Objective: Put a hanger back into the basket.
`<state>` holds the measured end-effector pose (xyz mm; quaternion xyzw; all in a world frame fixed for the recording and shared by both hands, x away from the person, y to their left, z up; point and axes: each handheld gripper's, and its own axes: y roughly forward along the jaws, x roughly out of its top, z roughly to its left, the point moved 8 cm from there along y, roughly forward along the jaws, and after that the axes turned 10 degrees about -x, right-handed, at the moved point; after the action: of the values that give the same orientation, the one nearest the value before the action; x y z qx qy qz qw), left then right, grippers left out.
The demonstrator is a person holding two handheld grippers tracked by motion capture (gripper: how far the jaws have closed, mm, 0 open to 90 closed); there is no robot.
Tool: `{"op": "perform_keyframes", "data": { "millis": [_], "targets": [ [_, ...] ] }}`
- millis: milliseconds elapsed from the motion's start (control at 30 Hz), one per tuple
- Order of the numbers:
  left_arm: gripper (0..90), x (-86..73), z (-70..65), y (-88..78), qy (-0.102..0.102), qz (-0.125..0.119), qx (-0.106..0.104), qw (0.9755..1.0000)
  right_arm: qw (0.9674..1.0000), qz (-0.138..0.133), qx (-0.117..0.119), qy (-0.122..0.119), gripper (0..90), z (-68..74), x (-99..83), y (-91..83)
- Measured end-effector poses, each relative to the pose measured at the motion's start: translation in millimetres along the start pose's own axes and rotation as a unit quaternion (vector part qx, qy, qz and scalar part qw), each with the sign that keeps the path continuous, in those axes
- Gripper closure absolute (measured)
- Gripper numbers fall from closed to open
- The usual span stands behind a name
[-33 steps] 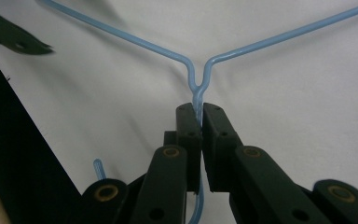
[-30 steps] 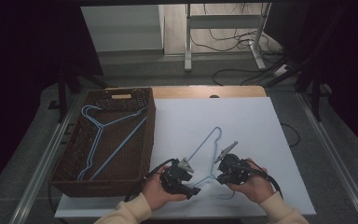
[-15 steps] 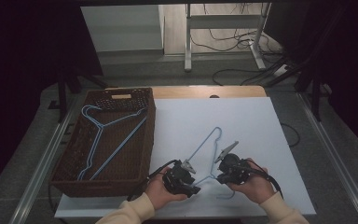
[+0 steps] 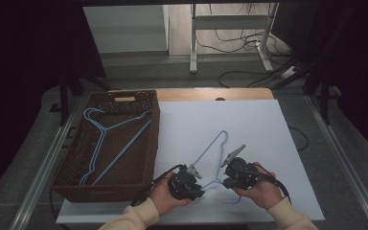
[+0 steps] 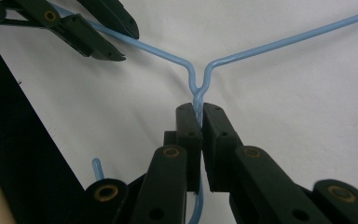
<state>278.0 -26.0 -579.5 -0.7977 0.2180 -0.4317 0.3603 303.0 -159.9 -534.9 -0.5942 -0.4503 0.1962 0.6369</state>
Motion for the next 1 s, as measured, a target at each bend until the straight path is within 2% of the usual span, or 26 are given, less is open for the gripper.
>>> {"op": "perform_keyframes", "data": {
  "millis": [267, 433, 533, 567, 633, 733, 833, 900, 933, 1000],
  "targets": [
    [85.0, -1.1, 1.1, -0.3, -0.002, 0.003, 0.003, 1.0, 1.0, -0.004, 0.002, -0.001, 86.3, 0.7, 0.4, -1.9],
    [86.1, -1.2, -0.7, -1.0, 0.003, 0.004, 0.002, 1.0, 1.0, -0.006, 0.003, -0.002, 86.1, 0.9, 0.2, -3.5],
    [86.3, -0.8, -1.8, -1.9, 0.006, 0.001, 0.002, 1.0, 0.9998, -0.018, 0.009, 0.003, 84.2, 0.1, 0.9, -6.7],
    [86.4, -0.4, -3.5, -3.5, 0.011, 0.001, 0.003, 0.9999, 0.9995, -0.028, 0.011, 0.007, 80.1, -1.1, 1.9, -9.1],
    [86.4, 0.1, -5.5, -5.4, 0.018, -0.001, 0.004, 0.9998, 0.9985, -0.053, 0.005, 0.016, 69.7, -8.5, 3.8, -15.9],
    [86.5, 1.5, -10.3, -9.6, 0.024, -0.008, -0.002, 0.9997, 0.9948, -0.097, -0.013, 0.03, 59.3, -26.9, 3.9, -29.1],
    [86.6, 3.6, -14.8, -15.2, 0.032, -0.014, -0.009, 0.9994, 0.9899, -0.136, -0.036, 0.015, 54.3, -46.2, -0.1, -39.1],
    [86.6, 4.8, -17.0, -19.0, 0.035, -0.02, -0.012, 0.9991, 0.9884, -0.142, -0.052, 0.004, 53.2, -56.6, -5.2, -39.5],
    [86.6, 4.8, -17.0, -19.0, 0.035, -0.02, -0.012, 0.9991, 0.9884, -0.142, -0.052, 0.004, 53.2, -56.6, -5.2, -39.5],
    [86.7, 5.7, -19.6, -24.5, 0.043, -0.025, -0.019, 0.9986, 0.9875, -0.143, -0.063, -0.019, 50.8, -65.2, -12.0, -32.5]
  ]
}}
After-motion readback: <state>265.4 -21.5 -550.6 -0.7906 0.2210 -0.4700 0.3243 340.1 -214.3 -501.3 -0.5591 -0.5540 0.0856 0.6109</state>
